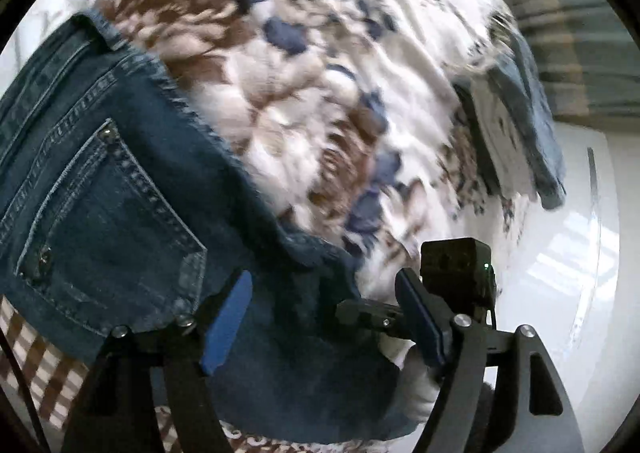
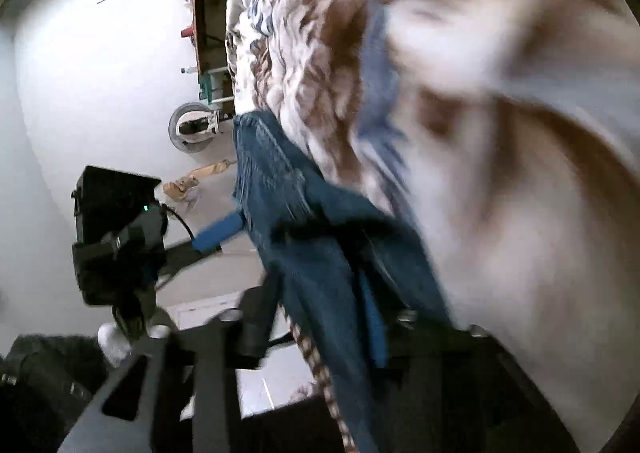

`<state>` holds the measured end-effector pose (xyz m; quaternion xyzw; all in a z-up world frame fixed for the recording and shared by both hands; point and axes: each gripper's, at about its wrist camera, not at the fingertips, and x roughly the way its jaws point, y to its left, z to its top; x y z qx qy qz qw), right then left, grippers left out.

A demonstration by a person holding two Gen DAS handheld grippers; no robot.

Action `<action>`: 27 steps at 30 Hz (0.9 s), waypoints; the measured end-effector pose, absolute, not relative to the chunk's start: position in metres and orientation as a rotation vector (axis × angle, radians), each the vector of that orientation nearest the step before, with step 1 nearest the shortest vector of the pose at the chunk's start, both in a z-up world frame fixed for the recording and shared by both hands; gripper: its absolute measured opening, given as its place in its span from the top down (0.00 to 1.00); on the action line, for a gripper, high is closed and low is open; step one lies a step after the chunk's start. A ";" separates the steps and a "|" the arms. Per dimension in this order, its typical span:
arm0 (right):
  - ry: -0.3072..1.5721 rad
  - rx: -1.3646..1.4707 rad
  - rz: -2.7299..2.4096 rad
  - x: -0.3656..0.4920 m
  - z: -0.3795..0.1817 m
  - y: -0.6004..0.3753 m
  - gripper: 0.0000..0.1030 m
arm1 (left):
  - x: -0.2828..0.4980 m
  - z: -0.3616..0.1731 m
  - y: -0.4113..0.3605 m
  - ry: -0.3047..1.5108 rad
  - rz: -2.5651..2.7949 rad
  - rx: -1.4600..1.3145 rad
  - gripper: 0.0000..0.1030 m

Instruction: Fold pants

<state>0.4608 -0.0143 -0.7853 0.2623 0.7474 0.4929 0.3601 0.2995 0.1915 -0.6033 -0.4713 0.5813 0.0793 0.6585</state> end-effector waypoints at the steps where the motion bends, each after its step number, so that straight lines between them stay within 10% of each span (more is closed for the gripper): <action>1: 1.933 0.690 1.276 0.462 -0.788 -0.003 0.50 | 0.299 -0.611 0.197 1.325 0.206 -1.073 0.30; 3: 1.934 0.672 1.251 0.465 -0.790 0.013 0.50 | 0.298 -0.623 0.204 1.340 0.231 -1.074 0.30; 7: 1.957 0.764 1.075 0.473 -0.801 0.014 0.81 | 0.293 -0.643 0.212 1.404 0.304 -0.969 0.30; 14: 1.948 1.038 1.001 0.475 -0.805 -0.033 0.83 | 0.289 -0.659 0.223 1.429 0.314 -1.021 0.30; 20: 1.994 0.725 1.150 0.470 -0.783 -0.004 0.68 | 0.288 -0.657 0.225 1.440 0.296 -1.006 0.30; 22: 1.996 0.649 1.095 0.476 -0.781 -0.009 0.92 | 0.288 -0.657 0.228 1.441 0.299 -1.018 0.30; 27: 1.910 0.738 1.007 0.521 -0.769 -0.062 0.94 | 0.286 -0.656 0.233 1.442 0.298 -1.030 0.30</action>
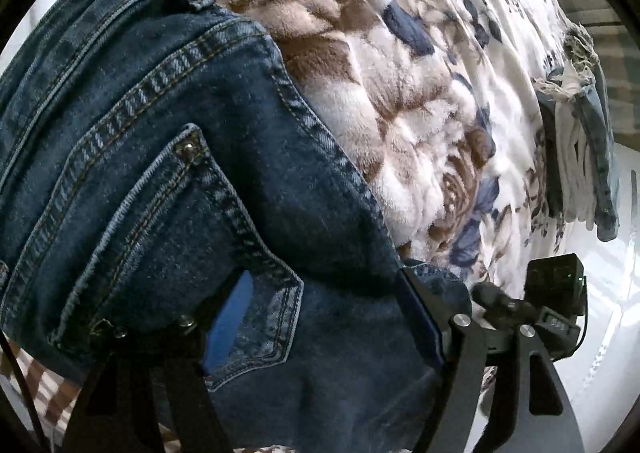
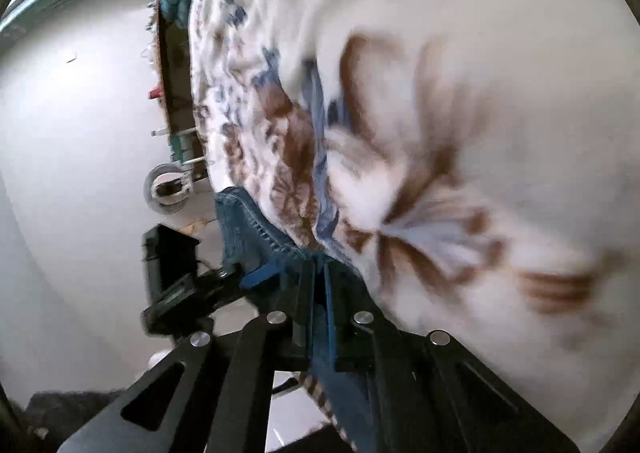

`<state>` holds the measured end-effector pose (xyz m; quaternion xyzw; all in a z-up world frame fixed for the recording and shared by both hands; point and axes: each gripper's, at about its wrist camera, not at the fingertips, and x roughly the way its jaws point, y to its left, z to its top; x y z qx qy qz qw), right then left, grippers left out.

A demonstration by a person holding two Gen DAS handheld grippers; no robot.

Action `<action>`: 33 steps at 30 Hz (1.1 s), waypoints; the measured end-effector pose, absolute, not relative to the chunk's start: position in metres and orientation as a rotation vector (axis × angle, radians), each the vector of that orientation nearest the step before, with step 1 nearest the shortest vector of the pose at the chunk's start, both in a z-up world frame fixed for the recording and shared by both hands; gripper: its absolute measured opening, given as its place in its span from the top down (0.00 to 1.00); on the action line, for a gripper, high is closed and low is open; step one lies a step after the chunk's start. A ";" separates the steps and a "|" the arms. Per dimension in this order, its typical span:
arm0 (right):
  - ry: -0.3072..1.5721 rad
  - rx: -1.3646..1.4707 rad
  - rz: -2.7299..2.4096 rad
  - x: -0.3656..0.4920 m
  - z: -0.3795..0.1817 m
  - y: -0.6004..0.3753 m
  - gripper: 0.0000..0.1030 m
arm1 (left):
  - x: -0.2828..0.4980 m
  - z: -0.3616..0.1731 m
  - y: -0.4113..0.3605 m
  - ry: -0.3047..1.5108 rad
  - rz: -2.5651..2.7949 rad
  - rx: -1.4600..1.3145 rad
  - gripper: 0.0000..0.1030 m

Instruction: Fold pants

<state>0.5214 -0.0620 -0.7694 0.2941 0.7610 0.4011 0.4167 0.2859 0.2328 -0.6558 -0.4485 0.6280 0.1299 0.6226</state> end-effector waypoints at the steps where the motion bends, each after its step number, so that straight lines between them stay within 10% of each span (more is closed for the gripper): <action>1: 1.925 0.711 1.001 0.524 -0.767 -0.068 0.93 | 0.286 -0.655 0.232 1.448 0.296 -1.018 0.30; 3: 1.942 0.595 1.029 0.522 -0.756 -0.076 0.88 | 0.288 -0.653 0.229 1.447 0.296 -1.011 0.30; 6: 1.960 0.408 1.086 0.493 -0.748 -0.080 0.40 | 0.289 -0.646 0.222 1.444 0.294 -0.993 0.30; 7: 1.965 0.369 1.087 0.486 -0.748 -0.076 0.39 | 0.290 -0.643 0.216 1.446 0.285 -0.984 0.30; 8: 1.967 0.291 1.086 0.474 -0.749 -0.073 0.40 | 0.292 -0.639 0.210 1.447 0.271 -0.970 0.30; 10: 1.951 0.143 1.048 0.456 -0.750 -0.067 0.89 | 0.296 -0.636 0.199 1.455 0.253 -0.932 0.30; 20: 1.800 0.250 0.748 0.451 -0.695 -0.123 0.87 | 0.323 -0.621 0.164 1.469 0.154 -0.779 0.30; 23: 1.727 0.116 0.683 0.437 -0.668 -0.153 0.39 | 0.340 -0.628 0.152 1.482 0.105 -0.728 0.30; 26: 1.775 0.007 0.606 0.421 -0.676 -0.179 0.30 | 0.354 -0.646 0.146 1.514 0.092 -0.684 0.30; 29: 1.805 -0.049 0.616 0.404 -0.699 -0.188 0.52 | 0.355 -0.658 0.148 1.533 0.084 -0.670 0.30; 30: 1.808 -0.094 0.601 0.397 -0.706 -0.187 0.86 | 0.354 -0.661 0.149 1.536 0.077 -0.671 0.30; 31: 1.797 -0.133 0.542 0.395 -0.712 -0.190 0.96 | 0.354 -0.662 0.151 1.536 0.069 -0.668 0.30; 33: 1.810 0.017 0.421 0.398 -0.717 -0.213 0.96 | 0.352 -0.661 0.152 1.543 0.053 -0.654 0.30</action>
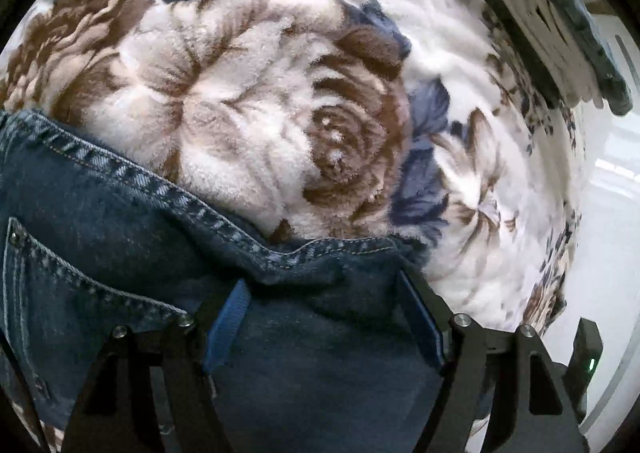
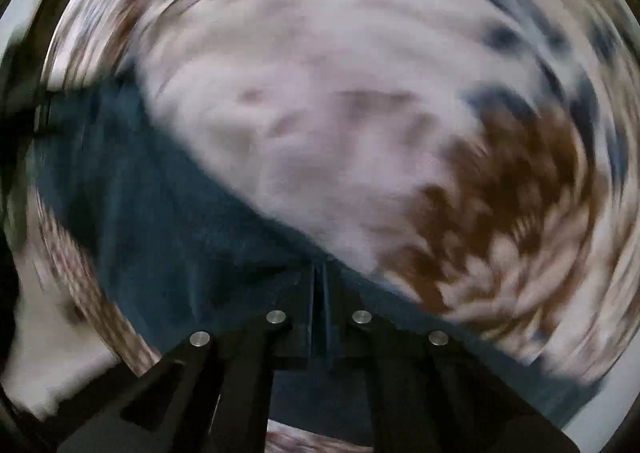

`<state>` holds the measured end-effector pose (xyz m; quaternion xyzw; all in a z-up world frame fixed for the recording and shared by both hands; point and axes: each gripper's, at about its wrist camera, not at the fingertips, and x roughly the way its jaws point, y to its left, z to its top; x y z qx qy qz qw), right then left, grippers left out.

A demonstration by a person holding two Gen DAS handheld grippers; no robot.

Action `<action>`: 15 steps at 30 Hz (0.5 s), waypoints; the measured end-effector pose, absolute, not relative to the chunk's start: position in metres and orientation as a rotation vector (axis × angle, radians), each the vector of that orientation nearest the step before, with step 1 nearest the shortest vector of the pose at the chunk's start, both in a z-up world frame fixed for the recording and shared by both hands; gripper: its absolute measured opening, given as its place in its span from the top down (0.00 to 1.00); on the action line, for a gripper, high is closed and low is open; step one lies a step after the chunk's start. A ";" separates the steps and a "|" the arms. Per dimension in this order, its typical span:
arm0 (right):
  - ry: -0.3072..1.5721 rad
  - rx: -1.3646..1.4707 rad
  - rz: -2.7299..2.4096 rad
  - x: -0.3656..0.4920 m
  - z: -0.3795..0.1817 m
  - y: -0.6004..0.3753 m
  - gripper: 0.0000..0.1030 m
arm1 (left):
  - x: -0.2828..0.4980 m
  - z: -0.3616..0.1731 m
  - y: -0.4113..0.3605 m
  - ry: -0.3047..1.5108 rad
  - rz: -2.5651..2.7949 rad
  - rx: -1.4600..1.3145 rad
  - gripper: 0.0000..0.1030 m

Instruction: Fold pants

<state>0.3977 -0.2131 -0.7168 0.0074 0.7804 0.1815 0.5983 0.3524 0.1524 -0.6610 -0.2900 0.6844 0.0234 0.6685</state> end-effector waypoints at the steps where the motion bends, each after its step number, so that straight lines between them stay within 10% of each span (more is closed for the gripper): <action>1: 1.814 0.062 0.354 0.398 -0.719 -0.221 1.00 | 0.352 -0.660 0.153 1.550 0.044 -0.638 0.30; 6: 1.717 0.384 0.227 0.385 -0.700 -0.268 0.94 | 0.349 -0.649 0.152 1.586 0.010 -0.537 0.30; 8: 1.621 0.462 0.183 0.362 -0.672 -0.285 0.64 | 0.348 -0.634 0.143 1.576 -0.019 -0.489 0.30; 10: 1.475 0.565 0.135 0.331 -0.646 -0.311 0.04 | 0.344 -0.613 0.129 1.534 -0.039 -0.409 0.29; 13: 1.343 0.732 -0.074 0.271 -0.628 -0.366 0.04 | 0.335 -0.584 0.101 1.460 -0.047 -0.270 0.02; 15: 1.243 0.872 -0.259 0.223 -0.629 -0.411 0.04 | 0.332 -0.571 0.083 1.424 -0.052 -0.207 0.02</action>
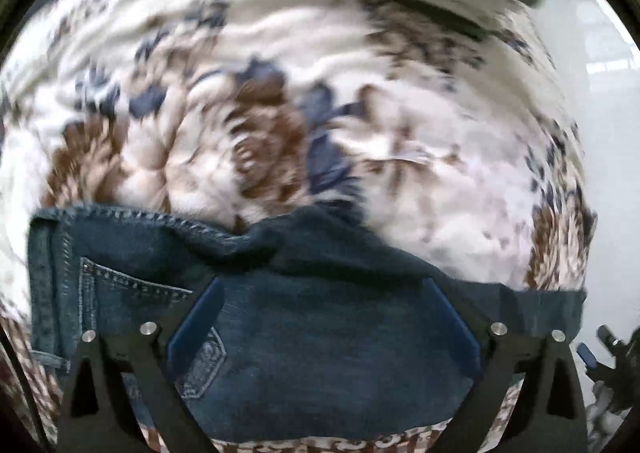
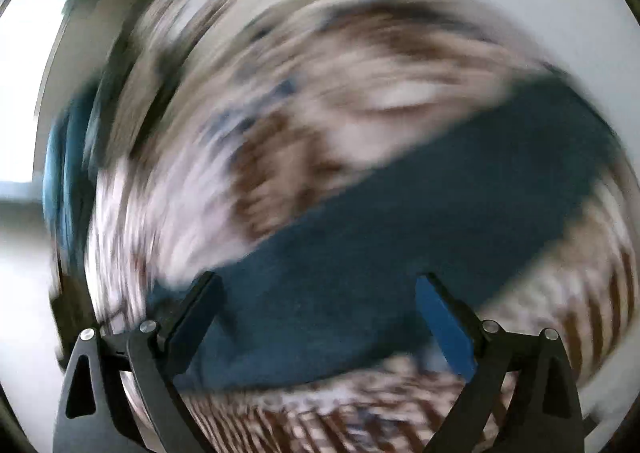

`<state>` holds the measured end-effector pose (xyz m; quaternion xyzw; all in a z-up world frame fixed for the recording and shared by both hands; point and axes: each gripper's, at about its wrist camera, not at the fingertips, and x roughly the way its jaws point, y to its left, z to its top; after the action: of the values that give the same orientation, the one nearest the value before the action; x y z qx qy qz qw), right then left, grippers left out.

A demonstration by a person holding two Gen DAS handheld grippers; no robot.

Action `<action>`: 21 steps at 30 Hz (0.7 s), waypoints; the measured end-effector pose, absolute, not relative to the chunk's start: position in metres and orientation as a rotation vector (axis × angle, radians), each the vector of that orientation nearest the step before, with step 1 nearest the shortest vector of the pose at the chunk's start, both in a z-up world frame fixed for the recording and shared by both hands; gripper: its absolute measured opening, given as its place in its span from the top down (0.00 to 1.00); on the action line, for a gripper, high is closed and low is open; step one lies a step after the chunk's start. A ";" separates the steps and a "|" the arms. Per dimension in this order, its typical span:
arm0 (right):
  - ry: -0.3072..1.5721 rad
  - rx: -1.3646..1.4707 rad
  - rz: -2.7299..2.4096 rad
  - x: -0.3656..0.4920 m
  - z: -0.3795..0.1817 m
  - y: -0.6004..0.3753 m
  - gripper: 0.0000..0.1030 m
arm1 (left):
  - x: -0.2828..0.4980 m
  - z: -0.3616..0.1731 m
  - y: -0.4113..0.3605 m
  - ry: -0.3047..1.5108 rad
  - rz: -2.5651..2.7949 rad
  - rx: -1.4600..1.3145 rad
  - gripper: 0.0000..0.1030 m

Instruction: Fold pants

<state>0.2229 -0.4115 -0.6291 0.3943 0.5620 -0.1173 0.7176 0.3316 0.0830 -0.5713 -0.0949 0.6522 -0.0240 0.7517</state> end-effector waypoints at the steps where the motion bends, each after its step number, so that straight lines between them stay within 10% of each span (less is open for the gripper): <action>1: 1.211 0.930 -0.343 0.205 -0.632 -0.438 0.04 | 0.328 -0.566 0.071 1.407 -0.060 -0.178 0.02; 11: 0.900 1.395 -0.488 0.146 -0.752 -0.571 0.11 | 0.305 -0.581 -0.028 1.444 -0.112 -0.083 0.02; 12: 0.867 1.381 -0.499 0.147 -0.748 -0.573 0.37 | 0.304 -0.583 -0.034 1.454 -0.112 -0.077 0.02; 13: 0.798 1.368 -0.538 0.144 -0.738 -0.572 0.87 | 0.303 -0.583 -0.040 1.459 -0.113 -0.068 0.02; 21: 0.713 1.562 -0.402 0.144 -0.784 -0.600 0.81 | 0.304 -0.578 -0.063 1.430 -0.107 -0.002 0.02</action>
<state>0.1437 -0.5998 -0.7840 0.6837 0.3119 -0.1758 0.6360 0.3042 -0.0633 -0.5778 -0.0009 0.6554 -0.0489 0.7537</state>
